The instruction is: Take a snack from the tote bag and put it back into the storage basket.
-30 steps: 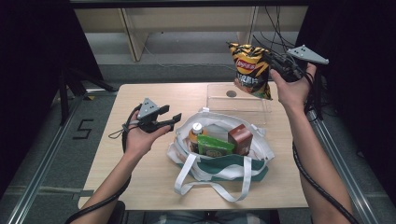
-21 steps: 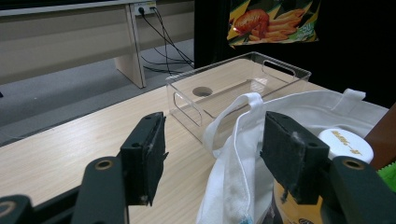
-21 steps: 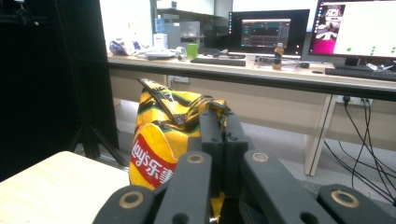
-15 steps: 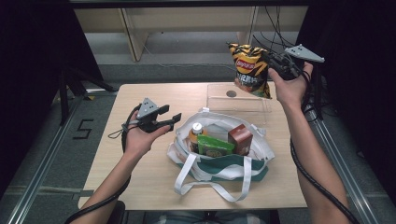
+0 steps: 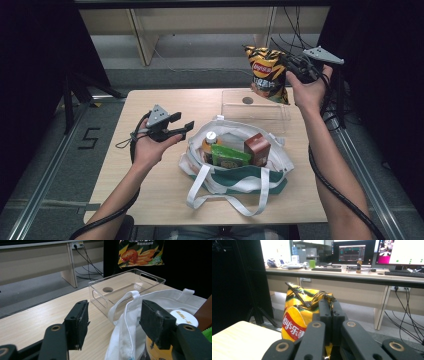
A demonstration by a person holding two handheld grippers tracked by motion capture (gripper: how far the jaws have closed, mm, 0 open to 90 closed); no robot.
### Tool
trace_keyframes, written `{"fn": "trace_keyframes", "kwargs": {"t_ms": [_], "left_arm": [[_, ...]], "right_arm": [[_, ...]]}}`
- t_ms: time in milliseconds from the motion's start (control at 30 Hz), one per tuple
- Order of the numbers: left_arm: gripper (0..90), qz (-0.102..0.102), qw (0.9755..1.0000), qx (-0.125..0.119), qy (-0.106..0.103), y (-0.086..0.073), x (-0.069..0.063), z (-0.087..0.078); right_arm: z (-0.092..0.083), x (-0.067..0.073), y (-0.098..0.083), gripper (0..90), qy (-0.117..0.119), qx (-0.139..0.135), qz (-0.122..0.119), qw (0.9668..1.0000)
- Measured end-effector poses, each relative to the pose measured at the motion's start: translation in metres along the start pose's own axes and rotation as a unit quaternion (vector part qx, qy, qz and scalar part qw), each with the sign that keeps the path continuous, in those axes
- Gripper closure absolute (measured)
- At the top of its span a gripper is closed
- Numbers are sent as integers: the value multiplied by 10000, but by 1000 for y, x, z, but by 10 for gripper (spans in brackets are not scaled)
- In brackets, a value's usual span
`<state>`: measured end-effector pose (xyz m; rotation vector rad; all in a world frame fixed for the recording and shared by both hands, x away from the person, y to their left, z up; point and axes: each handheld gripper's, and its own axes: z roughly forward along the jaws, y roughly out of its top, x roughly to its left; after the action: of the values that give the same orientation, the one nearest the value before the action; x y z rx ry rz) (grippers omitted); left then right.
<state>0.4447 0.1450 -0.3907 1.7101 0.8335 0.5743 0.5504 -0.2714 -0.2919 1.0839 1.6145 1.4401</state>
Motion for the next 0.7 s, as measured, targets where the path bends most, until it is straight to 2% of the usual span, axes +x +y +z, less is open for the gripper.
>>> {"fn": "trace_keyframes", "kwargs": {"t_ms": [133, 367, 433, 533, 700], "left_arm": [[393, 2, 10000, 9, -1, 0, 0, 0], [393, 4, 10000, 6, 2, 0, 0, 0], [393, 3, 10000, 3, 3, 0, 0, 0], [393, 1, 10000, 2, 3, 0, 0, 0], [393, 1, 10000, -6, 6, 0, 1, 0]], "right_arm": [[4, -2, -2, 900, -12, 38, -23, 10000], [9, -2, -6, 900, -29, 87, 107, 9999], [11, -3, -6, 900, 0, 79, 24, 10000], [13, -2, -7, 900, -22, 139, 99, 9999], [17, -4, -10, 900, -22, 151, 36, 9999]]}}
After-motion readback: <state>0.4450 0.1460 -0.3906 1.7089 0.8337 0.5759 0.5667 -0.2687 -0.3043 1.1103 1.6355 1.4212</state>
